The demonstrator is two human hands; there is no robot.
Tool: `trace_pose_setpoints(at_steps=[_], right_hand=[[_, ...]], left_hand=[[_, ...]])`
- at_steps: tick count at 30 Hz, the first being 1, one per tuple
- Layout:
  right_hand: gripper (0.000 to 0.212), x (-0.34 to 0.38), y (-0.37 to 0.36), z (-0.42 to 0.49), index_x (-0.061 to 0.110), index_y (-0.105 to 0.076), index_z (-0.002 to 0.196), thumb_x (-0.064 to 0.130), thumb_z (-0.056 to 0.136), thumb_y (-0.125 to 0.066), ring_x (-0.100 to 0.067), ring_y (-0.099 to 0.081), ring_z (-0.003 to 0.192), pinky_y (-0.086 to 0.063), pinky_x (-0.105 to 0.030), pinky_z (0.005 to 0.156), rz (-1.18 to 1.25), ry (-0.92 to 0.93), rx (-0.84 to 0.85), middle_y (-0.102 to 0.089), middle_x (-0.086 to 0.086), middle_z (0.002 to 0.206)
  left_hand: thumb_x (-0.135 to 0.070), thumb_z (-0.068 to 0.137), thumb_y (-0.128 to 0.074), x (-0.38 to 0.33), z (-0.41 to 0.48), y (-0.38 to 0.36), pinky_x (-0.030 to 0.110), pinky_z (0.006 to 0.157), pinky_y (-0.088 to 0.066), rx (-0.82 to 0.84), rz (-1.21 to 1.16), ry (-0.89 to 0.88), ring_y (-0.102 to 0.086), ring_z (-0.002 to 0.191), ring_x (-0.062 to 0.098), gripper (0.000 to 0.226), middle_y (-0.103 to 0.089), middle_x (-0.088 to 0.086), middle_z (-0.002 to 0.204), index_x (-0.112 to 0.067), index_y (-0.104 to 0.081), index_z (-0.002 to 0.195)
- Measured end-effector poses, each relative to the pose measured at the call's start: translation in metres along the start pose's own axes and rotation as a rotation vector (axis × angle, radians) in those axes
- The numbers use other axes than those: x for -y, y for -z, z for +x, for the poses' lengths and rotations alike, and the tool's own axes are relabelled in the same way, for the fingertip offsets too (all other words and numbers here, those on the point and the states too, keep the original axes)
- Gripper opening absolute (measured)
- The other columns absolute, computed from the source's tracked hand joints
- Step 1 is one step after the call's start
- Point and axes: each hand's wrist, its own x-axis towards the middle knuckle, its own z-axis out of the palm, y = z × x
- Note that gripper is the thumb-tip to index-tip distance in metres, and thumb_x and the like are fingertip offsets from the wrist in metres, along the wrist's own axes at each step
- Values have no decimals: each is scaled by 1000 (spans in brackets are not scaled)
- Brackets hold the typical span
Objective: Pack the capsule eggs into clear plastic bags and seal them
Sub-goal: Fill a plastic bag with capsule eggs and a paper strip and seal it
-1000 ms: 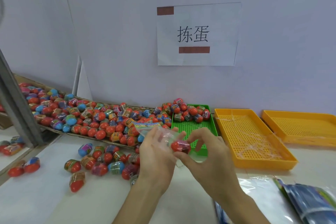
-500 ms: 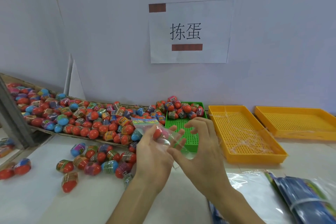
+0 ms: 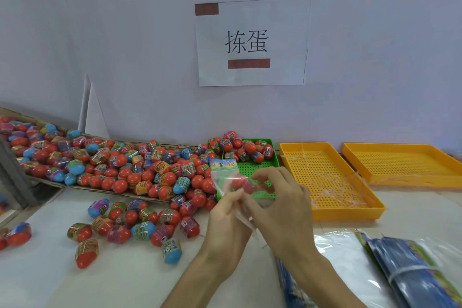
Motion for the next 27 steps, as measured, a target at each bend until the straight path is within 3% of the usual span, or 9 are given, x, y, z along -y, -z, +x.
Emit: trace_pose_setpoints(at_steps=[4,7,9,13,15,18,23,27], right_hand=[[37,1,3,1,34,-63,98,38,72,-88,-6,-61,87,-46,-29,87,60,-64,-43,-62,17,93],[35,-1,5,3,36,-61,91,30,71,-89,-7,-61,84,-54,-45,83,164,-141,-34,-60,17,88],[34,-3,4,4,34,-61,90,27,72,-89,-6,-61,87,-54,-47,84,216,-153,-18,-59,17,90],[31,0,3,4,31,-64,97,31,75,-86,-8,-55,105,-49,-45,92,232,-62,12,-61,16,104],[29,0,4,5,30,-66,100,32,78,-85,-7,-55,107,-49,-44,93,229,-22,40,-63,16,106],[27,-3,5,6,28,-69,100,31,79,-85,-6,-61,98,-54,-43,87,233,-10,54,-65,16,101],[34,-2,5,2,27,-66,98,33,74,-89,-8,-63,84,-55,-42,78,124,12,-93,-66,14,94],[40,-6,6,4,29,-60,95,38,70,-90,-9,-60,79,-46,-31,79,16,10,-165,-62,14,89]], left_hand=[[-24,89,-48,2,-3,-4,40,85,-58,6,95,32,-69,105,29,40,-71,19,113,-33,-71,120],[-21,100,-40,8,-2,-3,37,80,-60,-2,173,27,-70,111,30,38,-73,13,118,-39,-52,131],[-26,92,-46,9,-1,-3,35,79,-60,11,191,7,-70,112,29,39,-74,9,118,-41,-47,129],[-27,84,-55,6,0,-1,35,77,-60,-17,157,-47,-71,111,30,35,-73,11,119,-40,-70,113],[-24,85,-62,4,2,-2,36,81,-60,-44,221,-90,-69,112,28,32,-70,12,115,-32,-73,113],[-27,87,-66,-1,5,-1,34,78,-59,-86,234,-103,-65,100,29,28,-67,16,105,-16,-73,112],[-30,104,-43,-1,5,1,35,77,-60,-84,119,32,-73,99,29,40,-74,16,112,-8,-76,110],[-30,93,-52,4,4,-2,34,67,-60,-3,75,114,-74,80,23,30,-74,8,93,-9,-74,96]])
